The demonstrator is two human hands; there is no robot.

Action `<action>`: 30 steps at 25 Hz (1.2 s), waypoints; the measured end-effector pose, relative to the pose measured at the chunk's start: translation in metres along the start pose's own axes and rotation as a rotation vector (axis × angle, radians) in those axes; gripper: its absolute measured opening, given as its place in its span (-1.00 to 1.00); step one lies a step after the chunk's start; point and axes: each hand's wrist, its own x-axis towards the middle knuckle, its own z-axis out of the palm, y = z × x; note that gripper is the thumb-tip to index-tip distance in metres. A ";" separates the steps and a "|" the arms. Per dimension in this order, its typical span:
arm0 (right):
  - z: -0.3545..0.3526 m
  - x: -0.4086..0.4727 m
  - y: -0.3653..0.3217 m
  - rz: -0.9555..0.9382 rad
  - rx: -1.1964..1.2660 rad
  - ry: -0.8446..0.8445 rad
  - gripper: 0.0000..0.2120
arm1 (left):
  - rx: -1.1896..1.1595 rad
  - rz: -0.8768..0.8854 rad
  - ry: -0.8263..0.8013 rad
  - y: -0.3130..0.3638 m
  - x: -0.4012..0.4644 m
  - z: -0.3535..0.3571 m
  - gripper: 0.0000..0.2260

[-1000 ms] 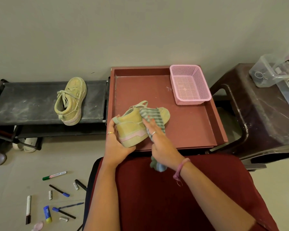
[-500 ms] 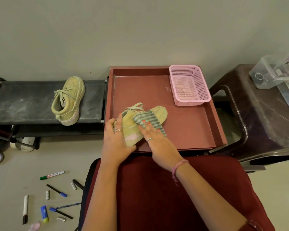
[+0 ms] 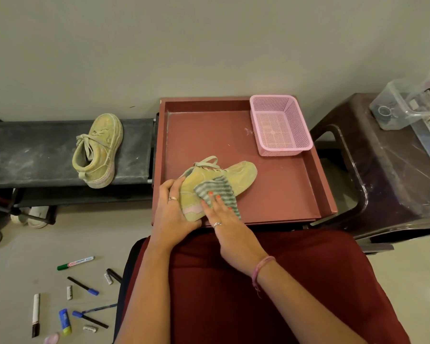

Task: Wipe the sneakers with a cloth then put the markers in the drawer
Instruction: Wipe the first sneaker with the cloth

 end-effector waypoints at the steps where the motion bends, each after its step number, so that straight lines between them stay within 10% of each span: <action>1: -0.004 0.001 0.007 -0.014 -0.066 0.057 -0.27 | -0.006 0.002 -0.014 0.000 0.001 0.001 -0.07; 11: -0.049 0.051 0.075 0.440 0.193 0.178 -0.12 | 0.017 0.008 -0.020 0.001 0.003 0.008 -0.07; 21: -0.018 0.033 0.048 0.202 -0.174 0.242 -0.22 | 0.012 0.013 -0.006 -0.001 0.002 0.011 -0.08; 26: -0.049 0.047 0.059 0.437 0.078 0.179 -0.15 | 0.059 0.076 0.017 0.001 0.000 0.015 -0.07; 30: -0.016 0.032 -0.003 0.276 0.316 0.099 -0.10 | 0.033 0.093 0.042 -0.002 0.002 0.018 -0.10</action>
